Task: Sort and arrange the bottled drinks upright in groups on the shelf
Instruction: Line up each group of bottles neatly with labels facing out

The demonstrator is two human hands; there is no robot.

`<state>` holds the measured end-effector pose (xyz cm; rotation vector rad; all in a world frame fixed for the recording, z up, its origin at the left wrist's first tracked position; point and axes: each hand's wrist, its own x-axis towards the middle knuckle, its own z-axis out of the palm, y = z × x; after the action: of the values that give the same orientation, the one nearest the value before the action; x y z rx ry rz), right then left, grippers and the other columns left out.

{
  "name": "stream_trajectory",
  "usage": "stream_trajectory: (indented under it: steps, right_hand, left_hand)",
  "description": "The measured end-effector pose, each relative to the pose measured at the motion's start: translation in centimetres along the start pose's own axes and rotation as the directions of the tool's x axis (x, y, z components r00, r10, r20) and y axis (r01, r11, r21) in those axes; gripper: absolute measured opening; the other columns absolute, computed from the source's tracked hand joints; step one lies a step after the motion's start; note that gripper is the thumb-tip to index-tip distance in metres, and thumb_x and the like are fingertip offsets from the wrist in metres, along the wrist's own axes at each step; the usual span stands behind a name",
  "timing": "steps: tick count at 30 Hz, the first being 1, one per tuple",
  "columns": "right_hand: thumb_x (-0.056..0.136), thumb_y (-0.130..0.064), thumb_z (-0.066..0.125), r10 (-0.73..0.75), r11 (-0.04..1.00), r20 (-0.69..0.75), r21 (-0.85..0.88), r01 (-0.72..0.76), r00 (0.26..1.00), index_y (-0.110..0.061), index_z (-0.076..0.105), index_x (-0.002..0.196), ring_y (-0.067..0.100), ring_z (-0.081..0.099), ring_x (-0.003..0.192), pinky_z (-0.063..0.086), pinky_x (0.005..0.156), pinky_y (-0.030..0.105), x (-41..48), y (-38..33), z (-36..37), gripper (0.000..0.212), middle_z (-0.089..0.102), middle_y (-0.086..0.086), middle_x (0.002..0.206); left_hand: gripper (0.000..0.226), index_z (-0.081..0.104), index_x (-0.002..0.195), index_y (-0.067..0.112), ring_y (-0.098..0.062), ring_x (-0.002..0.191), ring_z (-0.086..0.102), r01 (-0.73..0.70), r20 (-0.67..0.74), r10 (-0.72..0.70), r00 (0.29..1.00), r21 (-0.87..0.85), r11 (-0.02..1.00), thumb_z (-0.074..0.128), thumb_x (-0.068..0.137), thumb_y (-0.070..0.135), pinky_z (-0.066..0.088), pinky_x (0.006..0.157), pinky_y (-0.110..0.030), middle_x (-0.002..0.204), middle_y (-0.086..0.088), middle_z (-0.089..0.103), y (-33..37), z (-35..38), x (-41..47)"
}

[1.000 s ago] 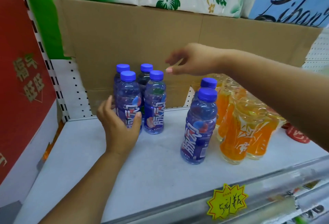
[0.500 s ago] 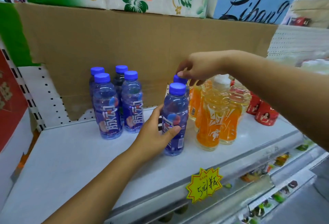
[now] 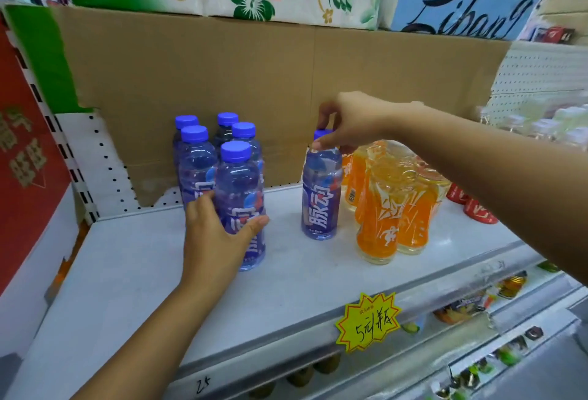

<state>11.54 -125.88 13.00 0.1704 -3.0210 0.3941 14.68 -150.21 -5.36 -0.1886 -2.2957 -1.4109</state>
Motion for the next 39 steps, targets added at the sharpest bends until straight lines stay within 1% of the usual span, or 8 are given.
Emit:
stream_trajectory:
  steps: [6,15,19,21,25,28,32,39]
  right_hand:
    - [0.087,-0.036,0.078,-0.13,0.99,0.024,0.059,0.128,0.991,-0.024,0.065,0.109,0.015,0.075,0.071,0.062,0.075,0.038,0.3,-1.0,0.7,0.028,0.076,0.001,0.09]
    - [0.09,-0.032,0.072,-0.279,0.955,-0.069,0.088,0.284,0.958,-0.023,0.064,0.119,0.017,0.067,0.086,0.054,0.074,0.027,1.2,-5.5,3.9,0.031,0.071,0.001,0.101]
    - [0.09,-0.035,0.072,-0.256,0.955,-0.145,0.114,0.273,0.956,-0.024,0.064,0.123,0.017,0.067,0.088,0.054,0.078,0.028,1.0,-6.3,5.1,0.035,0.072,0.001,0.102]
    - [0.09,-0.037,0.073,-0.218,0.943,-0.167,0.217,0.251,0.962,-0.023,0.059,0.132,0.016,0.069,0.09,0.058,0.083,0.033,0.4,-5.6,5.9,0.047,0.071,0.001,0.105]
    - [0.078,-0.053,0.081,-0.111,0.859,0.008,0.504,0.092,0.994,-0.028,0.034,0.151,0.015,0.068,0.107,0.057,0.095,0.045,-0.9,-3.6,9.8,0.091,0.065,-0.01,0.118]
    - [0.087,-0.032,0.078,-0.176,0.773,0.145,0.633,0.046,0.974,-0.033,0.038,0.142,0.003,0.063,0.113,0.054,0.103,0.039,-1.3,-3.0,13.6,0.068,0.061,-0.02,0.122]
    - [0.094,-0.019,0.071,-0.243,0.647,0.183,0.762,0.019,0.953,-0.036,0.026,0.151,0.003,0.062,0.116,0.057,0.09,0.024,-1.2,-2.9,16.0,0.075,0.058,-0.021,0.13]
    - [0.094,-0.02,0.07,-0.215,0.642,0.125,0.765,0.043,0.969,-0.033,0.032,0.147,-0.009,0.063,0.1,0.056,0.079,0.015,-1.2,-3.8,17.0,0.067,0.058,-0.028,0.118]
  left_hand:
    - [0.07,0.044,0.132,0.024,-0.009,0.102,0.063,0.07,0.153,-0.061,0.986,-0.055,0.996,0.086,0.076,0.023,0.05,0.084,-0.02,0.123,0.007,0.063,-2.4,-2.3,0.3]
    - [0.078,0.041,0.139,0.022,-0.02,0.117,0.058,0.021,-0.05,-0.021,0.999,0.005,1.0,0.084,0.076,0.039,0.052,0.091,-0.034,0.134,-0.002,0.051,-4.9,-2.1,0.3]
    - [0.074,0.036,0.147,0.021,-0.012,0.123,0.045,0.029,0.012,-0.028,1.0,-0.034,0.999,0.077,0.085,0.032,0.038,0.086,-0.002,0.143,-0.005,0.034,-5.3,-1.9,0.1]
    - [0.066,0.036,0.147,0.03,-0.006,0.122,0.053,0.033,0.082,-0.017,0.996,-0.189,0.981,0.071,0.091,0.027,0.042,0.085,0.0,0.147,0.002,0.041,-5.5,-2.0,0.0]
    - [0.06,0.03,0.144,0.044,0.011,0.113,0.06,0.064,0.171,-0.007,0.985,-0.332,0.941,0.062,0.098,0.02,0.048,0.086,-0.007,0.137,0.016,0.057,-5.3,-2.1,-0.1]
    - [0.073,0.014,0.158,0.032,0.01,0.117,0.059,0.074,0.221,0.013,0.975,-0.381,0.921,0.056,0.101,0.017,0.048,0.09,-0.009,0.142,0.019,0.052,-5.0,-1.9,0.0]
    - [0.073,0.014,0.158,0.031,0.006,0.119,0.06,0.089,0.237,0.011,0.971,-0.408,0.909,0.056,0.101,0.015,0.05,0.09,-0.014,0.138,0.027,0.055,-5.4,-2.0,0.2]
    - [0.066,0.025,0.155,0.024,0.002,0.117,0.062,0.104,0.204,-0.014,0.979,-0.44,0.892,0.058,0.099,0.013,0.054,0.089,-0.017,0.138,0.013,0.056,-5.7,-2.2,0.2]
